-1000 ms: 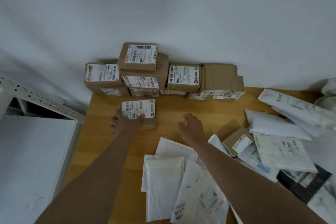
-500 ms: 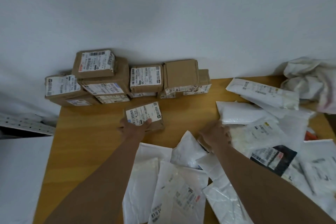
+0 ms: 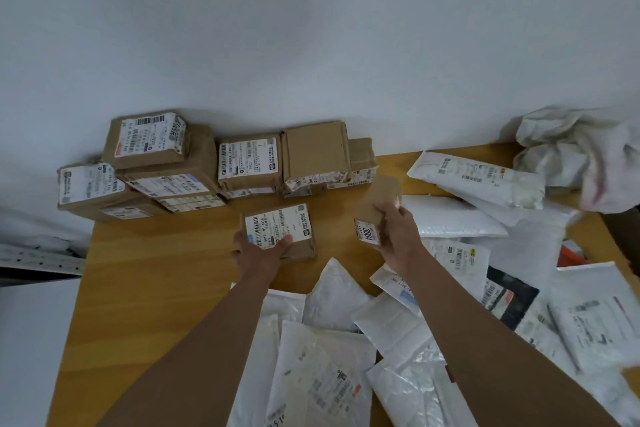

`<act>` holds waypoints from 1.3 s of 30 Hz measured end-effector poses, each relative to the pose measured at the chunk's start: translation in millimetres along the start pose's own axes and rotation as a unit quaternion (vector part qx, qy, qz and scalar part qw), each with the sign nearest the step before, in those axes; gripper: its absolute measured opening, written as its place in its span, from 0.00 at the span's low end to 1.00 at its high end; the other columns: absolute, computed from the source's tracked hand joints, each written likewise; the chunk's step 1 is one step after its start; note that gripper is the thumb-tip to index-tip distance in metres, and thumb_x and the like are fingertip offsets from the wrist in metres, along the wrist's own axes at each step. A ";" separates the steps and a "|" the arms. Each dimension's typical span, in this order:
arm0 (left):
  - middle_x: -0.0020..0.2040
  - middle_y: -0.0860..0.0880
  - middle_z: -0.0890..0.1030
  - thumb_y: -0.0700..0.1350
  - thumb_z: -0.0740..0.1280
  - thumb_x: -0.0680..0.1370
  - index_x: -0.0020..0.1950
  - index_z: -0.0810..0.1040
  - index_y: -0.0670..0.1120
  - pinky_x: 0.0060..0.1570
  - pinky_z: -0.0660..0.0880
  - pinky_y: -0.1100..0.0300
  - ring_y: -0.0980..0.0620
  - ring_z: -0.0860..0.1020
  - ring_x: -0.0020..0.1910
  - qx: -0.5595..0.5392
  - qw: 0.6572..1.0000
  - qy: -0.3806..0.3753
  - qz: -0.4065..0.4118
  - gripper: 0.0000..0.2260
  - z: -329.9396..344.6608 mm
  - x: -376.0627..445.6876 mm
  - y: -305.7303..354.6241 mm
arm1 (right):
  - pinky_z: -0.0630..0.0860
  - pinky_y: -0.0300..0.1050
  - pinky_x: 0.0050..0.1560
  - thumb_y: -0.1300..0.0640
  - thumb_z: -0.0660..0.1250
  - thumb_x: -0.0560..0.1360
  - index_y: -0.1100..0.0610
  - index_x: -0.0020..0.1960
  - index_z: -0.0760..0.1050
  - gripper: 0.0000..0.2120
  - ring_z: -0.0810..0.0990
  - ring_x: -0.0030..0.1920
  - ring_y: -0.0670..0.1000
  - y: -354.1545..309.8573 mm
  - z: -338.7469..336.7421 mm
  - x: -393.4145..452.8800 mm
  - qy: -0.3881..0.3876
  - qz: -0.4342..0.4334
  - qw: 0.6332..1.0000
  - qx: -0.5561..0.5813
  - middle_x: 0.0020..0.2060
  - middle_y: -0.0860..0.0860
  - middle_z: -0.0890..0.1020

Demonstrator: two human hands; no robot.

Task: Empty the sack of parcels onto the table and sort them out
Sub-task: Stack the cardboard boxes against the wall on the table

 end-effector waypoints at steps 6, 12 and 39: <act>0.67 0.41 0.65 0.54 0.79 0.67 0.76 0.52 0.47 0.64 0.72 0.44 0.40 0.66 0.67 0.007 1.000 0.004 -0.004 0.48 9.9 -1.4 4.6 | 0.82 0.57 0.52 0.46 0.76 0.70 0.58 0.67 0.70 0.31 0.85 0.50 0.58 -34.3 -10.7 19.4 0.037 -0.045 0.996 -0.074 0.54 0.57 0.82; 0.66 0.42 0.66 0.53 0.79 0.68 0.75 0.54 0.47 0.61 0.73 0.46 0.41 0.67 0.66 0.014 1.000 0.006 -0.008 0.45 11.3 -0.9 6.0 | 0.80 0.59 0.55 0.59 0.69 0.75 0.56 0.66 0.74 0.19 0.81 0.58 0.58 -63.8 -6.2 33.6 0.040 -0.068 0.997 -0.023 0.58 0.56 0.82; 0.66 0.42 0.65 0.55 0.78 0.68 0.75 0.53 0.48 0.61 0.72 0.47 0.42 0.67 0.66 0.016 1.000 0.004 -0.019 0.46 11.9 -1.2 7.9 | 0.76 0.40 0.40 0.54 0.60 0.82 0.41 0.62 0.65 0.12 0.80 0.49 0.48 -71.2 6.1 25.4 0.003 -0.207 0.958 -0.197 0.59 0.53 0.77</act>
Point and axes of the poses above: each hand's wrist, its own x-axis towards the middle knuckle, its own z-axis out of the palm, y = z × x, the point moved 5 cm from there along x, towards the middle knuckle
